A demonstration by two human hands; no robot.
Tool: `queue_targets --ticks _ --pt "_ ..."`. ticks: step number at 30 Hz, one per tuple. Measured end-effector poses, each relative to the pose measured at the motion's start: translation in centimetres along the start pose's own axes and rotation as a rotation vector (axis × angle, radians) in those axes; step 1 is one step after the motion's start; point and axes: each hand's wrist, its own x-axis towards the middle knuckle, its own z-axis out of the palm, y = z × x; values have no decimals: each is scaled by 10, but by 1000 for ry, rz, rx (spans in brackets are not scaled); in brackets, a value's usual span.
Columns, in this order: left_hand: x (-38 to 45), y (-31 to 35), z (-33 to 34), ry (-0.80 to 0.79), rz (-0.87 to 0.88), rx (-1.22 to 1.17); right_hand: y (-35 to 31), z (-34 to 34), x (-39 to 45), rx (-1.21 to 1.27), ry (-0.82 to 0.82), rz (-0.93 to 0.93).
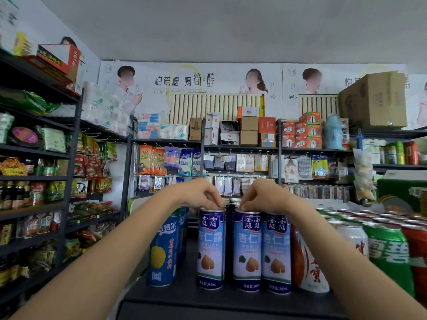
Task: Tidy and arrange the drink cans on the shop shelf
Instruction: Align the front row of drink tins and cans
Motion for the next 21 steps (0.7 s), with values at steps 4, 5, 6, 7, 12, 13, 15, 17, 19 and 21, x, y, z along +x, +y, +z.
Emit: queue_targets --ticks 4,5,6,7,12,13,15,17,19,21 --pt "2 3 7 85 -15 -5 -3 3 6 -17 36 -33" --pt "3 5 9 105 -14 -2 -4 4 7 -36 33 -48" --pt "2 7 11 118 -13 0 -5 5 7 -53 34 -61" --pt "2 8 12 126 -13 2 -5 5 8 -63 39 -73" --pt "0 4 17 172 2 -31 -2 6 9 -25 46 -98" --pt "0 3 17 173 1 -39 -2 6 9 -20 38 -93" --pt "1 3 14 165 6 -42 -3 3 10 -11 25 -82" --pt "3 5 6 189 23 -56 -4 -2 13 21 72 -75" --pt "10 5 -2 251 37 -46 -4 -7 19 31 164 -63" --pt "19 5 -6 278 51 25 -3 -9 27 5 189 -45"
